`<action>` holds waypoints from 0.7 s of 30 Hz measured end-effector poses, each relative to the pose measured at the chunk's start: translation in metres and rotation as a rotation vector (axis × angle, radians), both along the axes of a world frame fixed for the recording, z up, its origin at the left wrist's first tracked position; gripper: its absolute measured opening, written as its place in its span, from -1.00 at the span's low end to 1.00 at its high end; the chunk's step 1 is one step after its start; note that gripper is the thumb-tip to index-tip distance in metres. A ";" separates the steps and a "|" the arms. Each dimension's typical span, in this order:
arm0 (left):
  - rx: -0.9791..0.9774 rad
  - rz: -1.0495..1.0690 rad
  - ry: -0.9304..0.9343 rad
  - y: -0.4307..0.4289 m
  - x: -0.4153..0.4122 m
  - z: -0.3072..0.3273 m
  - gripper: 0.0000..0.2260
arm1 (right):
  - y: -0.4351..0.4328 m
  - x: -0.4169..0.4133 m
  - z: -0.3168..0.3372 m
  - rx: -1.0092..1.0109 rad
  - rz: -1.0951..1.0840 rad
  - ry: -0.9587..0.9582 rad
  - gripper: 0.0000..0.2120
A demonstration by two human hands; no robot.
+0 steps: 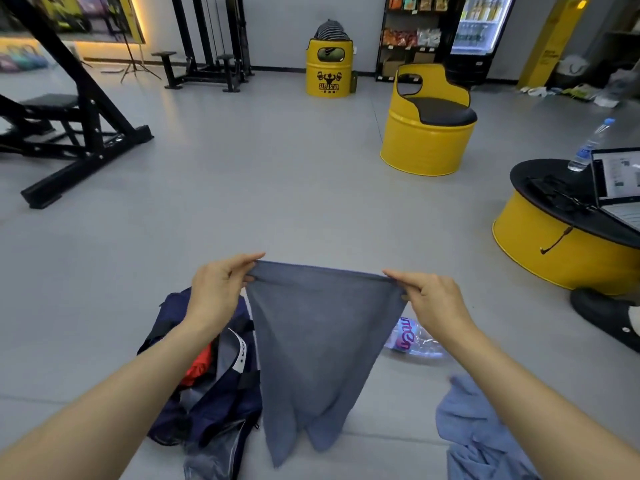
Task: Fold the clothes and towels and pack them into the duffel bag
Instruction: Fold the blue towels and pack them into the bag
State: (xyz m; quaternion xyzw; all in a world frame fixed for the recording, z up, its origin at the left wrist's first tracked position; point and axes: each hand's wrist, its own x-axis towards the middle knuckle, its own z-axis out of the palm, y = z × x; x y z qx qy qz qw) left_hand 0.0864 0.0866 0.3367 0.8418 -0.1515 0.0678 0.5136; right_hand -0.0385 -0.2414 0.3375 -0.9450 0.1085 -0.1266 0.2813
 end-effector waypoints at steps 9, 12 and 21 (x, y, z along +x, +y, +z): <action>0.230 0.008 -0.437 -0.048 0.082 0.116 -0.76 | -0.053 0.063 0.108 -0.240 -0.008 -0.331 -0.70; 0.249 -0.004 -0.604 -0.049 0.076 0.145 -0.78 | -0.061 0.056 0.142 -0.290 -0.025 -0.438 -0.76; 0.454 -0.154 -0.684 0.001 0.024 0.048 -0.74 | -0.048 -0.013 0.048 -0.269 0.092 -0.382 -0.79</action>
